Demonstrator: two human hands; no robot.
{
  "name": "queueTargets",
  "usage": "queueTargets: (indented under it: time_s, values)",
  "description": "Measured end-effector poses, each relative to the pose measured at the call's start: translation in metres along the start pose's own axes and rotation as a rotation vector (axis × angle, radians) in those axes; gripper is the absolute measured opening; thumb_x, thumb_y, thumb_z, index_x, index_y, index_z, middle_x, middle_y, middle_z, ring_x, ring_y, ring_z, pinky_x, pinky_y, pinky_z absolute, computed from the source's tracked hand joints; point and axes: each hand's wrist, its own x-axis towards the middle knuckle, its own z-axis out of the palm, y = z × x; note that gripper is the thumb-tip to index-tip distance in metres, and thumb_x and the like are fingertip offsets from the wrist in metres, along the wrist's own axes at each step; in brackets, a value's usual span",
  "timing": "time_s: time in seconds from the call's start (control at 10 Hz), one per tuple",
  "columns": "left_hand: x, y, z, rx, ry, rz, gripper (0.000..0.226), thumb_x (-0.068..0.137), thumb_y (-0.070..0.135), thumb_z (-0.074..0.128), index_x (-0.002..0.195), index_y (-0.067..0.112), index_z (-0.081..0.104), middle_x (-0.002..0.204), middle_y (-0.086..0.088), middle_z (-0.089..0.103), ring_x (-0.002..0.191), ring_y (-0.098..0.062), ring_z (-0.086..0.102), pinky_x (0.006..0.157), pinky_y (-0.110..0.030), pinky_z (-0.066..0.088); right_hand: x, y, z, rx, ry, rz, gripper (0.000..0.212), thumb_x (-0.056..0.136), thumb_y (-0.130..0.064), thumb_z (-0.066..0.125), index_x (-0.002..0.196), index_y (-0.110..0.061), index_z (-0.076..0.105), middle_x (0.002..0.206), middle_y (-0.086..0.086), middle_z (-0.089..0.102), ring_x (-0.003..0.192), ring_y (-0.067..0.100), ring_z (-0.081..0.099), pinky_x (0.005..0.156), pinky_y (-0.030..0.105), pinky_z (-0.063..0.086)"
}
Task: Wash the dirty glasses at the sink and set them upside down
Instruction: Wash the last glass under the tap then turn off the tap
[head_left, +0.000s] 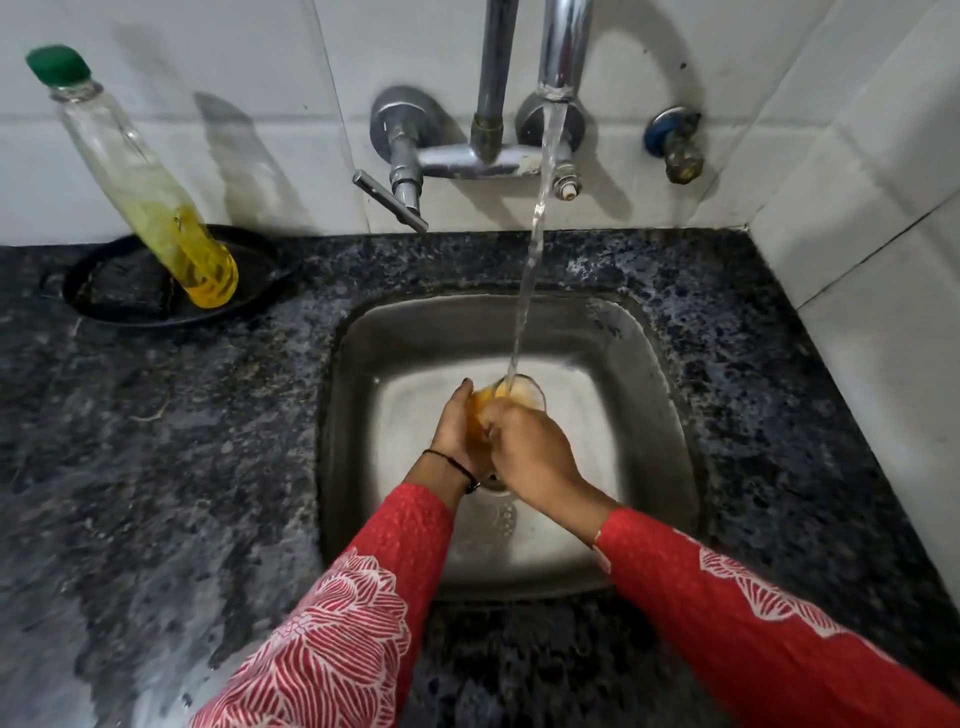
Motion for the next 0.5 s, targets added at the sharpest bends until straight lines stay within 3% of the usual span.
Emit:
queueTargets:
  time_s: [0.1, 0.2, 0.3, 0.4, 0.5]
  values:
    - [-0.001, -0.001, 0.007, -0.038, 0.029, 0.127, 0.060, 0.089, 0.053, 0.043, 0.105, -0.003, 0.061, 0.086, -0.016, 0.067, 0.076, -0.025, 0.067, 0.073, -0.031, 0.052, 0.006, -0.013, 0.001, 0.751, 0.006, 0.317, 0.017, 0.090, 0.000, 0.053, 0.086, -0.012, 0.065, 0.092, 0.005, 0.068, 0.083, 0.019, 0.066, 0.073, 0.025, 0.054]
    - [0.000, 0.007, 0.007, 0.083, 0.016, 0.093, 0.070, 0.093, 0.054, 0.037, 0.064, 0.000, 0.070, 0.059, -0.012, 0.068, 0.058, -0.020, 0.067, 0.066, -0.028, 0.051, -0.001, -0.004, 0.013, 0.601, -0.067, 0.200, 0.014, 0.094, -0.014, 0.049, 0.096, -0.015, 0.063, 0.100, 0.004, 0.069, 0.091, 0.016, 0.065, 0.084, 0.033, 0.054]
    - [-0.009, 0.019, 0.010, 0.117, -0.002, -0.041, 0.078, 0.095, 0.060, 0.025, 0.074, -0.002, 0.068, 0.062, -0.017, 0.070, 0.077, -0.027, 0.063, 0.084, -0.038, 0.046, -0.004, 0.016, 0.004, -0.222, -0.257, -0.163, 0.034, 0.096, -0.038, 0.037, 0.117, -0.020, 0.057, 0.106, 0.008, 0.068, 0.098, 0.025, 0.064, 0.088, 0.042, 0.051]
    - [0.002, 0.020, 0.006, 0.048, 0.047, -0.061, 0.073, 0.093, 0.063, 0.026, 0.096, 0.002, 0.066, 0.075, -0.017, 0.073, 0.084, -0.029, 0.065, 0.082, -0.039, 0.048, 0.007, 0.018, -0.020, -0.654, -0.243, -0.367, 0.031, 0.096, -0.012, 0.040, 0.121, -0.003, 0.056, 0.118, 0.018, 0.060, 0.111, 0.037, 0.054, 0.092, 0.045, 0.042]
    - [-0.002, 0.014, 0.013, -0.023, -0.054, -0.022, 0.071, 0.091, 0.063, 0.027, 0.099, 0.003, 0.065, 0.083, -0.017, 0.070, 0.075, -0.028, 0.068, 0.078, -0.034, 0.047, -0.001, -0.005, -0.013, -0.694, -0.099, -0.365, 0.030, 0.095, -0.011, 0.040, 0.116, -0.003, 0.060, 0.121, 0.017, 0.059, 0.116, 0.035, 0.051, 0.097, 0.042, 0.038]
